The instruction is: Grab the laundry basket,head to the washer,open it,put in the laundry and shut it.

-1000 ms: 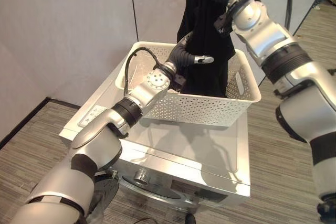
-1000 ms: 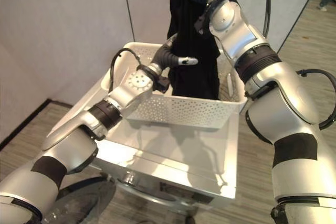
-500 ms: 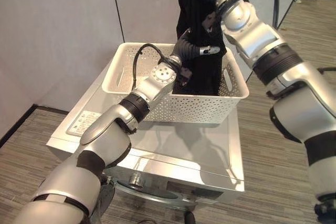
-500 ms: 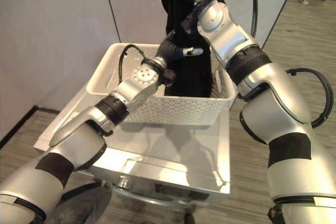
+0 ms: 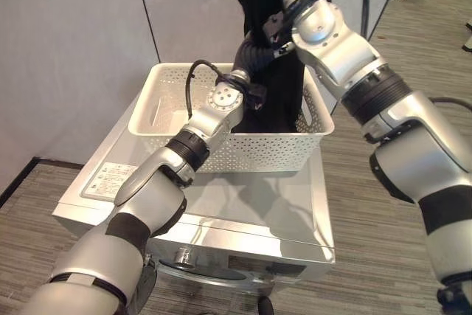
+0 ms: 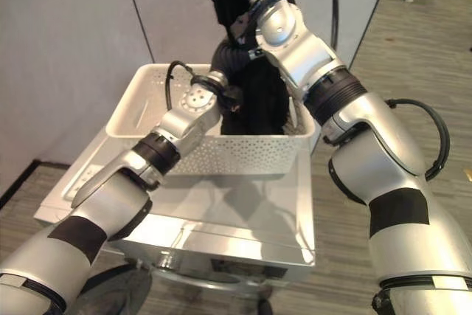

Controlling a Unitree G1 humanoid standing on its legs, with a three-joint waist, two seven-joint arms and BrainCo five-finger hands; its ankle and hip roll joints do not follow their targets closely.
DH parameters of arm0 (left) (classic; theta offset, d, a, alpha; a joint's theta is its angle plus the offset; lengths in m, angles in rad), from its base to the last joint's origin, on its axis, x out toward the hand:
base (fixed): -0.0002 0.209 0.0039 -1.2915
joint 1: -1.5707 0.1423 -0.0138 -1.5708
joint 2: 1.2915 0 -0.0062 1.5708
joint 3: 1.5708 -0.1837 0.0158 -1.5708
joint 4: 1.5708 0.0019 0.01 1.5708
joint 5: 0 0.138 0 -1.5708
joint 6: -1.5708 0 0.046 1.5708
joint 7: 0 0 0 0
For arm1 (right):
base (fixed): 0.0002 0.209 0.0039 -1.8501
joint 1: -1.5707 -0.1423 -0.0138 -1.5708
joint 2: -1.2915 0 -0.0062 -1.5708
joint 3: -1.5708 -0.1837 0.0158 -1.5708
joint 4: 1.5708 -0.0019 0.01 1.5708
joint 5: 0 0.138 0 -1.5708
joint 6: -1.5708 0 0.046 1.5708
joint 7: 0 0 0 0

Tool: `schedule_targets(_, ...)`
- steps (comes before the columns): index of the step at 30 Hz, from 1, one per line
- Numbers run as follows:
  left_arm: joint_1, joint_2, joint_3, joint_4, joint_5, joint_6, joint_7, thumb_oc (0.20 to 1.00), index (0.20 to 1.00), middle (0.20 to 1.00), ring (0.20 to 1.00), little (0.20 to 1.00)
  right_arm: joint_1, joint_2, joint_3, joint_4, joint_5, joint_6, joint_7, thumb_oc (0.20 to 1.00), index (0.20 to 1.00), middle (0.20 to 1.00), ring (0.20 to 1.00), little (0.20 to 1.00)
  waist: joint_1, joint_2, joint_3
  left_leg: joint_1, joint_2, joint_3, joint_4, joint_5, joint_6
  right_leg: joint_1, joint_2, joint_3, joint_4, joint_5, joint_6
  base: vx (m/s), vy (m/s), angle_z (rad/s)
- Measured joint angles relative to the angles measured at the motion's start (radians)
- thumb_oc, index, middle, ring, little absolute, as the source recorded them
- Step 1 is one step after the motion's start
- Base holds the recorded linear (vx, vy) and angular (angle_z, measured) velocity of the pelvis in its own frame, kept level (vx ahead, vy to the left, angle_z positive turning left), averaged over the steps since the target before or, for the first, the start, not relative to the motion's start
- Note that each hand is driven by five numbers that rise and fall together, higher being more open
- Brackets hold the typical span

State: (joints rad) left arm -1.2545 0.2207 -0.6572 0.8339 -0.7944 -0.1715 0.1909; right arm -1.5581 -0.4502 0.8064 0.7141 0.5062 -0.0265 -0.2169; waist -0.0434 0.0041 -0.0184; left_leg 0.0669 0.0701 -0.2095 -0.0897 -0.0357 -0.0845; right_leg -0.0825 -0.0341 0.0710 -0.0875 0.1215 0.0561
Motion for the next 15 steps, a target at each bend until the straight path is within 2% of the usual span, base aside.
schedule_targets(1, 0.022, 0.009, 0.013, -0.016, 0.012, -0.001, 0.001, 0.200, 0.200, 0.200, 0.200, 0.200, 0.024, -0.013, 0.000, -0.042, 0.003, -0.009, 0.001, 0.448, 0.448, 0.448, 0.448, 0.448, -0.001, 0.003, -0.002, 0.000, 0.001, 0.001, 0.000, 0.000, 0.000, 0.000, 0.001, 0.001, 0.000, 0.001, 0.000, 0.00, 0.000, 0.00)
schedule_targets(2, 0.042, 0.019, 0.023, -0.030, 0.014, -0.001, 0.002, 0.200, 0.200, 0.200, 0.200, 0.200, 0.041, -0.024, 0.000, -0.077, 0.015, -0.016, 0.001, 0.589, 0.589, 0.589, 0.589, 0.589, -0.003, 0.005, -0.003, 0.000, 0.001, 0.002, 0.000, 0.000, 0.000, -0.001, 0.001, 0.001, 0.000, 0.001, 0.000, 0.00, 0.000, 0.00)
schedule_targets(3, 0.049, 0.020, 0.027, -0.030, 0.018, -0.002, 0.002, 0.200, 0.200, 0.200, 0.200, 0.200, 0.051, -0.030, 0.000, -0.087, 0.032, -0.020, 0.003, 1.000, 1.000, 1.000, 1.000, 1.000, -0.003, 0.005, -0.003, 0.000, 0.002, 0.001, 0.000, 0.000, 0.000, -0.001, 0.002, 0.001, 0.000, 0.002, -0.001, 0.00, 0.000, 0.00)
schedule_targets(8, 0.084, 0.044, 0.044, -0.060, 0.052, -0.003, 0.003, 0.200, 0.200, 0.200, 0.200, 0.200, 0.070, -0.060, -0.001, -0.160, 0.072, -0.052, 0.022, 1.000, 1.000, 1.000, 1.000, 1.000, -0.010, 0.005, -0.003, 0.000, 0.002, 0.003, -0.001, 0.000, 0.000, -0.002, 0.002, 0.002, 0.000, 0.005, 0.000, 0.00, 0.000, 0.00)
schedule_targets(10, 0.126, 0.080, 0.065, -0.082, 0.059, -0.002, 0.004, 0.200, 0.200, 0.200, 0.200, 0.200, 0.154, -0.065, -0.083, -0.242, 0.090, -0.098, 0.028, 1.000, 1.000, 1.000, 1.000, 1.000, -0.022, 0.004, -0.003, 0.000, 0.003, 0.004, -0.001, 0.000, 0.000, -0.002, 0.003, 0.002, -0.001, 0.006, 0.001, 0.00, 0.000, 0.00)
schedule_targets(15, 0.147, 0.124, 0.116, -0.082, 0.068, 0.000, 0.034, 0.200, 0.200, 0.200, 0.200, 0.200, 0.263, -0.112, -0.137, -0.310, 0.109, -0.128, 0.045, 1.000, 1.000, 1.000, 1.000, 1.000, -0.026, 0.005, -0.003, 0.000, 0.003, 0.014, -0.001, -0.001, 0.001, -0.006, 0.004, 0.007, -0.008, 0.007, 0.001, 0.00, 0.001, -0.03)
